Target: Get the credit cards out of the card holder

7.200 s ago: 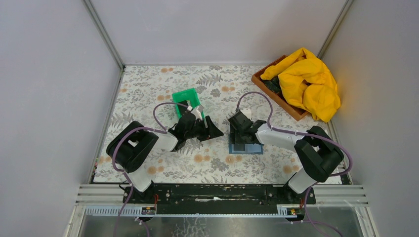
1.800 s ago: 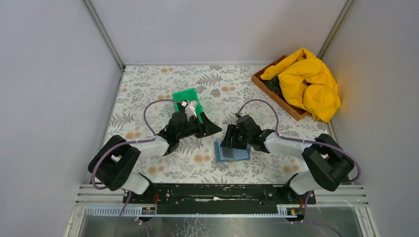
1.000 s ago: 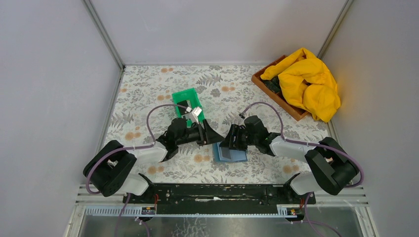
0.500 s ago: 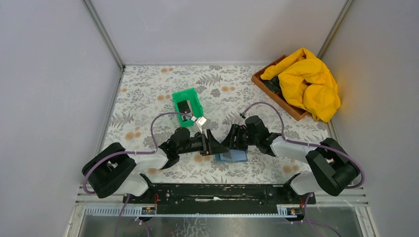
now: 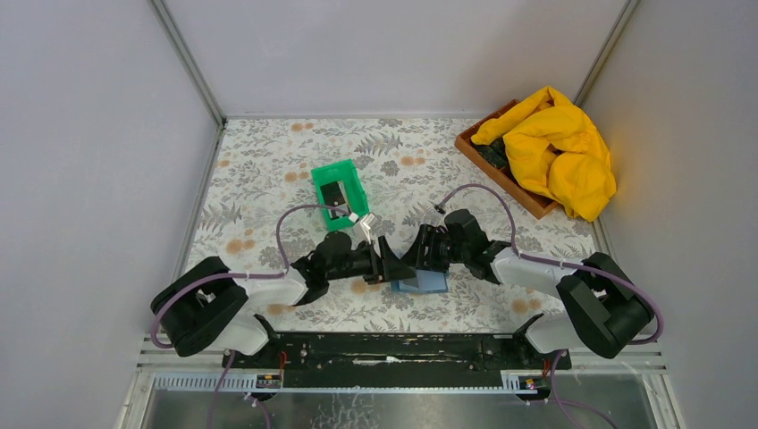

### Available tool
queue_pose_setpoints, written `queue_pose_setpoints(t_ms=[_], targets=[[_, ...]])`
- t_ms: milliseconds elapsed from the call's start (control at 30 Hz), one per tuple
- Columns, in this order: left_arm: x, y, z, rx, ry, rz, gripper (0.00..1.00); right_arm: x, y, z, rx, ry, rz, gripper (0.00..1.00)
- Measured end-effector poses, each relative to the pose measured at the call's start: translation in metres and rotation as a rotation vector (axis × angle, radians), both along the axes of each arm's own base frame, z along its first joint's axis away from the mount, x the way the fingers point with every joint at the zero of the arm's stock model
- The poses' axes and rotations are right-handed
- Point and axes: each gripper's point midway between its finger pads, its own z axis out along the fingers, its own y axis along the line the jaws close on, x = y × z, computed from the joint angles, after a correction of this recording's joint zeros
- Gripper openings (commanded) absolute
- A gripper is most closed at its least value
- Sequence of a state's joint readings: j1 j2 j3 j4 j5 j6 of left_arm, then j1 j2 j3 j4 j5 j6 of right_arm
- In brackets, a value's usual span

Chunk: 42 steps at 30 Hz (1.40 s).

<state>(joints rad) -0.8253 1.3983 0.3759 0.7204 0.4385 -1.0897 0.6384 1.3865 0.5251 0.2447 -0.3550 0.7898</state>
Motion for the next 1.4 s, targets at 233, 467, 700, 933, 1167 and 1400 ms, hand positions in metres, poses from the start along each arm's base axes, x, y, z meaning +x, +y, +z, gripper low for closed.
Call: queue_pose_setpoints(t_ms=[233,467,700,933,1167,1400], targets=[[0.004,-0.001,-0.003,0.060,-0.010,0.030,0.69,0.000,-0.002,-0.002,-0.010,-0.001,0.001,0.34],[0.006,0.002,-0.007,0.089,-0.009,0.045,0.69,-0.001,-0.002,-0.003,-0.013,-0.001,0.002,0.34],[0.005,0.005,-0.013,0.124,0.004,0.049,0.69,-0.001,-0.002,-0.003,-0.013,-0.001,0.003,0.33],[0.005,0.005,-0.015,0.130,0.007,0.052,0.69,-0.001,-0.002,-0.003,-0.013,-0.001,0.003,0.33],[0.009,0.002,-0.013,0.128,0.004,0.051,0.70,-0.001,-0.002,-0.003,-0.013,-0.001,0.003,0.33],[0.012,-0.008,-0.022,0.148,0.023,0.038,0.70,0.000,-0.003,-0.003,-0.014,-0.002,0.000,0.33]])
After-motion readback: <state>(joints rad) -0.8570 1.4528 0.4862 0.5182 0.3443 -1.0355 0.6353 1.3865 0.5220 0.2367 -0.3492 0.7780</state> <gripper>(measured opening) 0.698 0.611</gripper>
